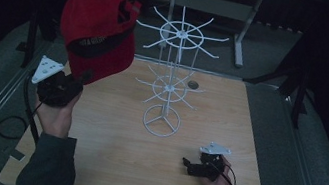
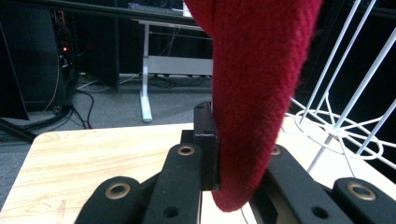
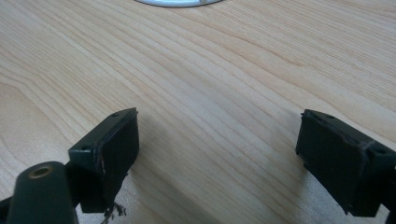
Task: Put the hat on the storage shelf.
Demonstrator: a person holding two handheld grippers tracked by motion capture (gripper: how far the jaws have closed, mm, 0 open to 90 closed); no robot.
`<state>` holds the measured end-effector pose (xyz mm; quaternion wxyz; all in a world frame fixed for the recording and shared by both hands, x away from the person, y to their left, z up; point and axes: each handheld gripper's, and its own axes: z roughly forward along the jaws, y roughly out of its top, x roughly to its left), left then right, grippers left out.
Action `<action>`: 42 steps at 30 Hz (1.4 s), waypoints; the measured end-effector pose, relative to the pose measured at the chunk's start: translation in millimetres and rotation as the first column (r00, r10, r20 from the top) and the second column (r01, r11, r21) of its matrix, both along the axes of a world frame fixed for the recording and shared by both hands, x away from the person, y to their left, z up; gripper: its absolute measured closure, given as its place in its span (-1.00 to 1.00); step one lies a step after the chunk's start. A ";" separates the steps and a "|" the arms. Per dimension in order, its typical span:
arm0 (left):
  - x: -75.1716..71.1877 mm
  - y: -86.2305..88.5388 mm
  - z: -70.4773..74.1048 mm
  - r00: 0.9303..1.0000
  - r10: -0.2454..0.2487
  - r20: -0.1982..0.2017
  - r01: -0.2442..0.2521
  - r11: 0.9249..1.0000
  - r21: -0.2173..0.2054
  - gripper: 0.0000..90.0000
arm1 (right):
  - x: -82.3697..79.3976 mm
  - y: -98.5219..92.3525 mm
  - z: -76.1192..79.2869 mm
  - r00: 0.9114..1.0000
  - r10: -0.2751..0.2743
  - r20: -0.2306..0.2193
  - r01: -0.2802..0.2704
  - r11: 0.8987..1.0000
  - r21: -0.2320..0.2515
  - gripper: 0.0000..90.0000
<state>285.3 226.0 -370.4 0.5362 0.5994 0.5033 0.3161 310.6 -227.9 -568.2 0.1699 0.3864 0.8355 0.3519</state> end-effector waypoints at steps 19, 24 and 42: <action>-1.9 -3.7 3.9 1.000 -0.004 0.016 0.004 1.000 -0.023 0.91 | -0.1 0.1 0.1 1.000 -0.001 -0.002 0.001 1.000 0.001 -0.71; -1.4 -4.0 5.5 1.000 0.000 0.019 0.000 1.000 -0.027 0.91 | -0.1 0.1 0.1 1.000 -0.001 -0.002 0.001 1.000 0.001 -0.71; -5.2 -5.6 9.9 0.999 -0.029 0.040 0.031 0.998 -0.063 0.91 | -0.1 0.0 0.1 1.000 -0.001 -0.002 0.001 1.000 0.000 -0.71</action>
